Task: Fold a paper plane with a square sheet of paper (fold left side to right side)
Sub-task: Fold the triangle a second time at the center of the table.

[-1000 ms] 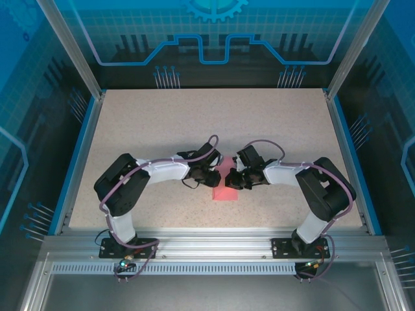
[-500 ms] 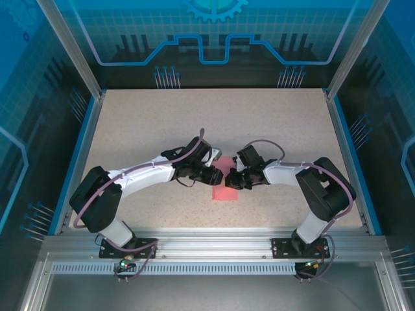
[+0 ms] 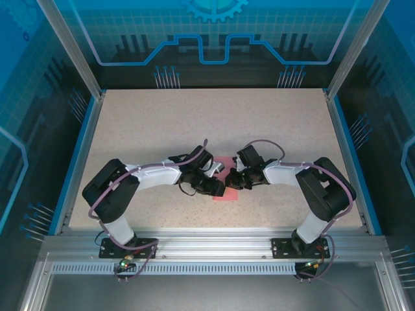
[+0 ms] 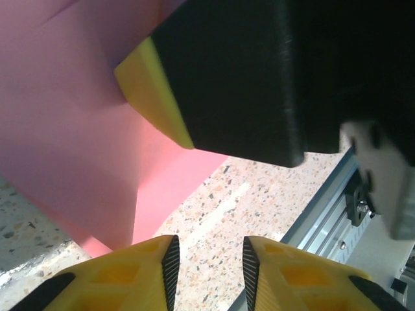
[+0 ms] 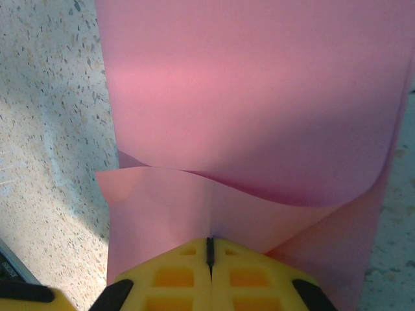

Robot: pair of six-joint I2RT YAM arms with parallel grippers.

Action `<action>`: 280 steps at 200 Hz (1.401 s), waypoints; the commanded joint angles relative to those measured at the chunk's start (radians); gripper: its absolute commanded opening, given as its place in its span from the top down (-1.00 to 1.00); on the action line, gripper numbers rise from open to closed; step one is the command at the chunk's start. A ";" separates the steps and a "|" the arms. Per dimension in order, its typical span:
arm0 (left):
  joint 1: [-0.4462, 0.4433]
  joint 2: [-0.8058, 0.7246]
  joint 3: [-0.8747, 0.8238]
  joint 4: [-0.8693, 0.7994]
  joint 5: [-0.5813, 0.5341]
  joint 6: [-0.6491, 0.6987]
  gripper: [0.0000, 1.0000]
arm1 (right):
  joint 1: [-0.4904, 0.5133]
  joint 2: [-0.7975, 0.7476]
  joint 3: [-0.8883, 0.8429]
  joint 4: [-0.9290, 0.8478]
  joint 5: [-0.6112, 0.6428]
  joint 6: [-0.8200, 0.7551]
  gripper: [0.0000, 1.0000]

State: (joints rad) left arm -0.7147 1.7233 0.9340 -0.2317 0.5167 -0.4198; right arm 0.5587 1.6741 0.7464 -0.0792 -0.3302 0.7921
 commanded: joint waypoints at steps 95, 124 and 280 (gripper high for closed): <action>-0.022 0.054 0.039 -0.060 -0.104 0.046 0.32 | 0.010 0.025 0.004 -0.093 0.043 -0.025 0.89; -0.021 0.065 0.040 -0.062 -0.109 0.049 0.32 | 0.009 0.026 0.005 -0.094 0.043 -0.027 0.90; -0.020 0.094 0.035 -0.105 -0.179 0.064 0.71 | -0.003 -0.037 0.004 -0.038 0.031 -0.045 0.90</action>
State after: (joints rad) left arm -0.7303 1.7947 0.9604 -0.2852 0.3668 -0.3801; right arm 0.5583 1.6707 0.7547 -0.1005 -0.3241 0.7727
